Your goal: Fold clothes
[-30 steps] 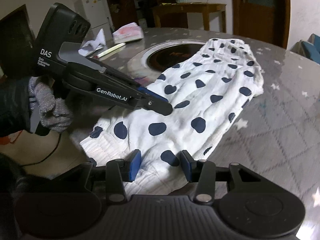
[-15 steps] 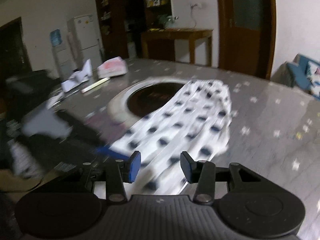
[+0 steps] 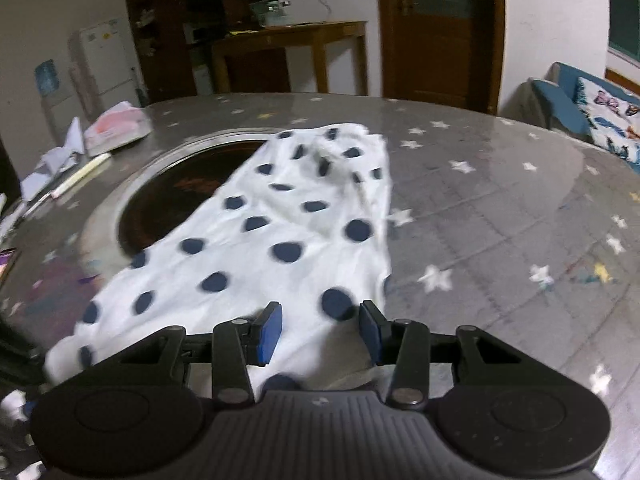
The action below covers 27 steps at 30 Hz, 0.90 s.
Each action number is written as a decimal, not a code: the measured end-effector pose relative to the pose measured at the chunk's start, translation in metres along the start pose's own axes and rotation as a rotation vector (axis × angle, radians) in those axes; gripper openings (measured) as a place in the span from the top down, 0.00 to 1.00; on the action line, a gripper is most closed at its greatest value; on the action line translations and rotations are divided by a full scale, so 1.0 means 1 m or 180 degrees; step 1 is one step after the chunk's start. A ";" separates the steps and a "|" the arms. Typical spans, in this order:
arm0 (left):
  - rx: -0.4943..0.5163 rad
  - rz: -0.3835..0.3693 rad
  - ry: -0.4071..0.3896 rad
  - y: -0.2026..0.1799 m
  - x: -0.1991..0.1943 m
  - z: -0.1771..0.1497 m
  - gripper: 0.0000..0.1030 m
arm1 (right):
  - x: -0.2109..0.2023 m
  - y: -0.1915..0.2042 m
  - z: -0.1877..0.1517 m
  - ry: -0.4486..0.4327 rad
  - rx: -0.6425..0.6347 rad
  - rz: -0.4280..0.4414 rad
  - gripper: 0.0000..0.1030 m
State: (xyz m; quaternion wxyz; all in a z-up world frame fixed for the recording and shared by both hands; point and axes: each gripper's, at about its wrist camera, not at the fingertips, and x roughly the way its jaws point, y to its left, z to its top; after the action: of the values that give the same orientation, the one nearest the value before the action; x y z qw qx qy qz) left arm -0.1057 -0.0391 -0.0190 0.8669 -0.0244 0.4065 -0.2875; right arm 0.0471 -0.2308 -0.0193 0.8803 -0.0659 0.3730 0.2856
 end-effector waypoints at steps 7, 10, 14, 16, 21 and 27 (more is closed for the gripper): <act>-0.0124 -0.0093 0.0000 0.006 0.000 0.001 0.87 | 0.023 -0.013 0.057 -0.0267 0.0015 -0.0046 0.58; -0.0163 -0.0123 0.0005 0.008 0.000 0.002 0.87 | 0.050 -0.019 0.084 -0.0303 0.0002 -0.0098 0.58; -0.0198 -0.0152 0.0004 0.012 0.002 0.003 0.87 | 0.079 -0.029 0.104 -0.0288 0.0086 -0.0111 0.58; -0.0218 -0.0169 0.0003 0.013 0.003 0.004 0.87 | 0.093 -0.034 0.112 -0.0271 0.0141 -0.0110 0.58; -0.0240 -0.0193 0.0008 0.014 0.005 0.005 0.86 | 0.121 -0.046 0.126 -0.0259 0.0225 -0.0079 0.61; -0.0291 -0.0229 -0.0007 0.018 0.007 0.005 0.87 | 0.131 -0.043 0.125 -0.0274 0.0138 -0.0017 0.70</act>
State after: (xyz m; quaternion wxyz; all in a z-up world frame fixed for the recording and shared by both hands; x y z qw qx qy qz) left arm -0.0901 -0.0285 -0.0259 0.8544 -0.0790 0.4171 -0.2996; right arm 0.2214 -0.1654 -0.0254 0.8976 -0.0354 0.3406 0.2778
